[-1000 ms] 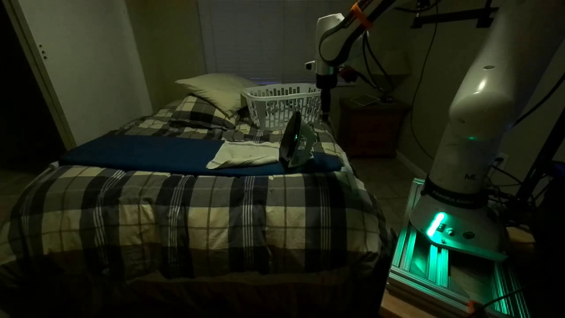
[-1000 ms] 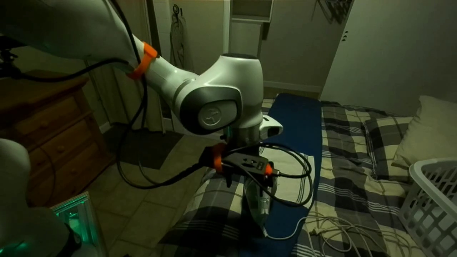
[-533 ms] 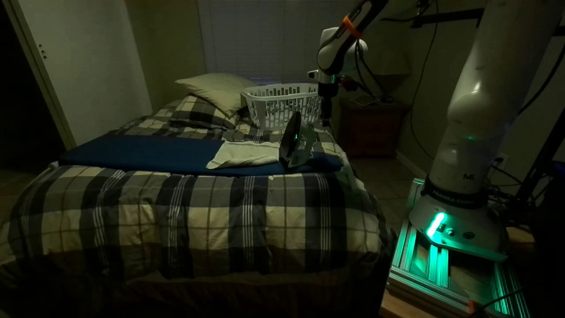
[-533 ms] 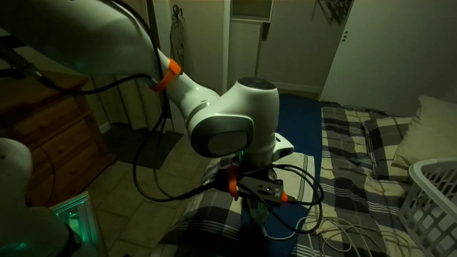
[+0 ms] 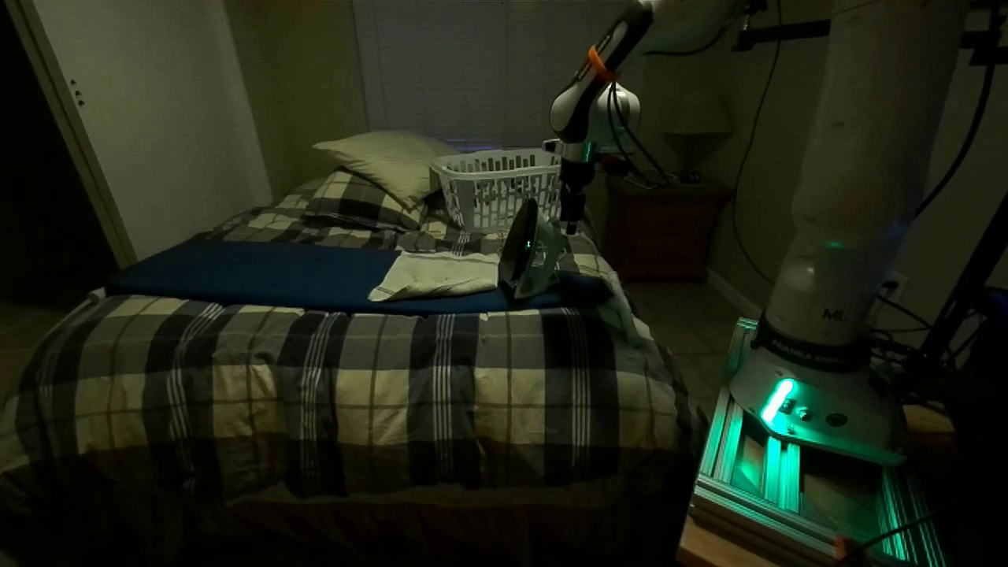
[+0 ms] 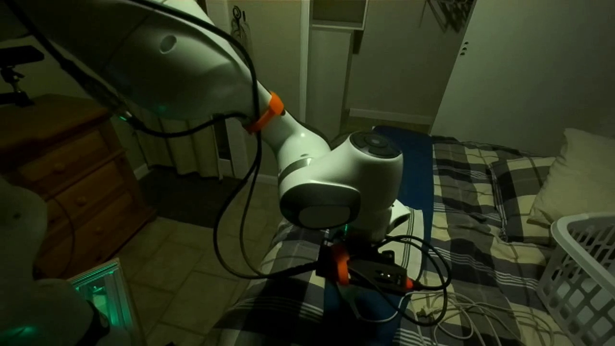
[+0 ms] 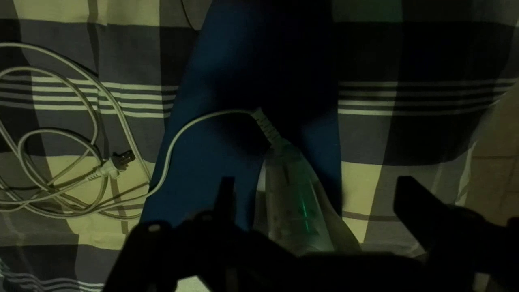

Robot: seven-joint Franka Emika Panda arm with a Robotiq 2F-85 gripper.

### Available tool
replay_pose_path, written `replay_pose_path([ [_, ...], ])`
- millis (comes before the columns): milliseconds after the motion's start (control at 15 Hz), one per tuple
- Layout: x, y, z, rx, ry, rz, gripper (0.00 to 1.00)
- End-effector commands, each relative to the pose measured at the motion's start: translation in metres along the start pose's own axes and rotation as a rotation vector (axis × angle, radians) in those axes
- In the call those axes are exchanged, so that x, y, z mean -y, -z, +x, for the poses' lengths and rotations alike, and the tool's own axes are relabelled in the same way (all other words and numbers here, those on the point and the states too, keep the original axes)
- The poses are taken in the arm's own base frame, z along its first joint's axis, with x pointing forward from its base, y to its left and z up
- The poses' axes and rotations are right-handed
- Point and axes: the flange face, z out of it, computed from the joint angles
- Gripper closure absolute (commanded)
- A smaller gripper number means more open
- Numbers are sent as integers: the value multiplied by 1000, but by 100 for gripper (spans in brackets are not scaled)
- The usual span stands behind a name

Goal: Lay the iron down.

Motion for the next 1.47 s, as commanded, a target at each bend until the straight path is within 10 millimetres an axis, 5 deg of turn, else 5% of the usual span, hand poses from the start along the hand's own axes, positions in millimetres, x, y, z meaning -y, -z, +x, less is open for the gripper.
replay_pose_path([
  [0, -20, -14, 10, -43, 41, 19, 0],
  [400, -33, -38, 22, -93, 57, 92, 3],
  [467, -35, -43, 23, -96, 56, 104, 22],
  [800, -39, -54, 27, -79, 52, 145, 53],
  [1067, -42, -40, 30, -111, 30, 120, 81],
  [1400, -52, -33, 36, -72, 25, 92, 85],
])
